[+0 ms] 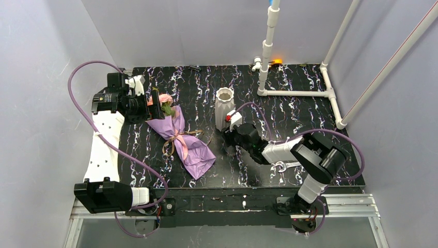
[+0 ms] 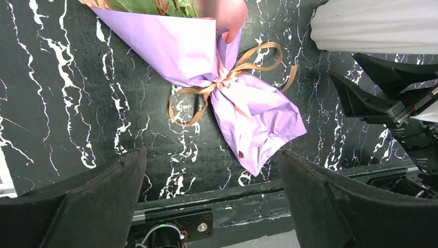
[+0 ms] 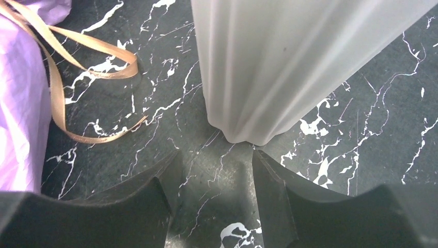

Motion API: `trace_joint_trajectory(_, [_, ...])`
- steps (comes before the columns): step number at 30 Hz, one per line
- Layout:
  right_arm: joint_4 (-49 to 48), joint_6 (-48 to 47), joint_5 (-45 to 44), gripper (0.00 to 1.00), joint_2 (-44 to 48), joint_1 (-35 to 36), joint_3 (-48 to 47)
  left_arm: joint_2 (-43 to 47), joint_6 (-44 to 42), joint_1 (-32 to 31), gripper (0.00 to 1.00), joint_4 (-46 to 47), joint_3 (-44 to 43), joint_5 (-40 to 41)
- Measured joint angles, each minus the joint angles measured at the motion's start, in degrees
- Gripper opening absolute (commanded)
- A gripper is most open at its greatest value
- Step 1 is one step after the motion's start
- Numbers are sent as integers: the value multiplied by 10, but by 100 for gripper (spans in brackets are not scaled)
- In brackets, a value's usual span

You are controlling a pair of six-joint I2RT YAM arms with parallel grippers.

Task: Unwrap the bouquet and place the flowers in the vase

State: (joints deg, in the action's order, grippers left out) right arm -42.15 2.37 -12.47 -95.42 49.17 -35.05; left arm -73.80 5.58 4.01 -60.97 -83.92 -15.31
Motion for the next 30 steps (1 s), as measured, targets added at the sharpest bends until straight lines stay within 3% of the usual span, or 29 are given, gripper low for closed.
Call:
trace_joint_trajectory(17, [-34, 5, -52, 57, -78, 0, -43, 0, 10, 0, 100, -8, -2, 0])
trace_joint_trajectory(30, [-43, 16, -82, 58, -161, 0, -137, 0, 10, 0, 100, -8, -1, 0])
